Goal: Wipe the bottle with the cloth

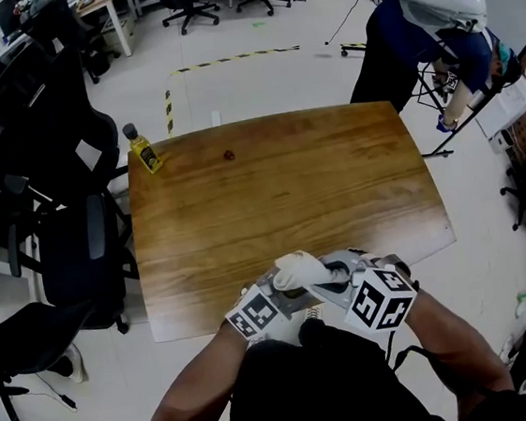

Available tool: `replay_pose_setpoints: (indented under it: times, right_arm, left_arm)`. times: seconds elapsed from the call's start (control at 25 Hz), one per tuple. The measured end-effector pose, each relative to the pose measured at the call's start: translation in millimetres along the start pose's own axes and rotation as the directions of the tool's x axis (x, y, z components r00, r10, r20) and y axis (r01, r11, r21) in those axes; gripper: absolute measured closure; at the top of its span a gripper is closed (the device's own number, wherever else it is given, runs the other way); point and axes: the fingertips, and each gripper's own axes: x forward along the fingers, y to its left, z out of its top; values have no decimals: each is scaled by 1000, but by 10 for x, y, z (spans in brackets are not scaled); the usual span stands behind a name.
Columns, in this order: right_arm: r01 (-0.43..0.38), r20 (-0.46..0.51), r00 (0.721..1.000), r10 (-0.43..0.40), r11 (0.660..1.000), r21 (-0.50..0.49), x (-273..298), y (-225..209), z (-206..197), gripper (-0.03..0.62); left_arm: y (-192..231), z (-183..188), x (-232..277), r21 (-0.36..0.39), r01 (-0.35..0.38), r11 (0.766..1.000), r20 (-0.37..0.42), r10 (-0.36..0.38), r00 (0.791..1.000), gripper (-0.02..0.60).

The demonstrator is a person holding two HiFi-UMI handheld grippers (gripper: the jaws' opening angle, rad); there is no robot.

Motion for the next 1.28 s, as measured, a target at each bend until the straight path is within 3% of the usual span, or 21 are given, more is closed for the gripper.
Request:
replay_pose_setpoints:
  times: [0.2,0.36,0.52,0.64,0.84,0.96,1.04,1.12,1.28]
  right_arm:
    - [32,-18,999,-31,999,32,-74,-10,-101,513]
    - [66,-204,977,-58,997,36,-97,60,-616,516]
    - [113,-285,957,-46,969,221,-259,311,-1178,517]
    - [195,-251,963,-95,891,410,-498,566,-1364,517]
    - [252,-129,965,-227,682,687,-726,995,-1529,517]
    - [220,-58,952,-302,537,815,-777,1161,-1632,517]
    - [167,5,942,-337,482,860,-852,1206,-1645,517]
    - [133,54,935,-352,487,863,-937,1190,-1650,517]
    - [73,155,927,-342,570,818,-1096,1095,-1600,517]
  left_arm:
    - [11,-22,6,-1,1,1000,2,-1,1000,419]
    - [41,-44,-49,-6,-2,1000,11,3,1000,419]
    - [67,-54,-56,-12,-2,1000,15,2,1000,419]
    - [79,-52,-53,-13,5,1000,15,-5,1000,417]
    - [122,-52,-51,-41,4,999,10,-4,1000,411]
    - [86,-15,-54,-97,-12,995,-24,10,1000,406]
    - [43,98,-106,-133,-48,990,-15,47,999,366]
    - [1,246,-214,-130,-105,986,13,107,994,364]
    - [-194,512,-511,-118,-254,960,40,260,965,364]
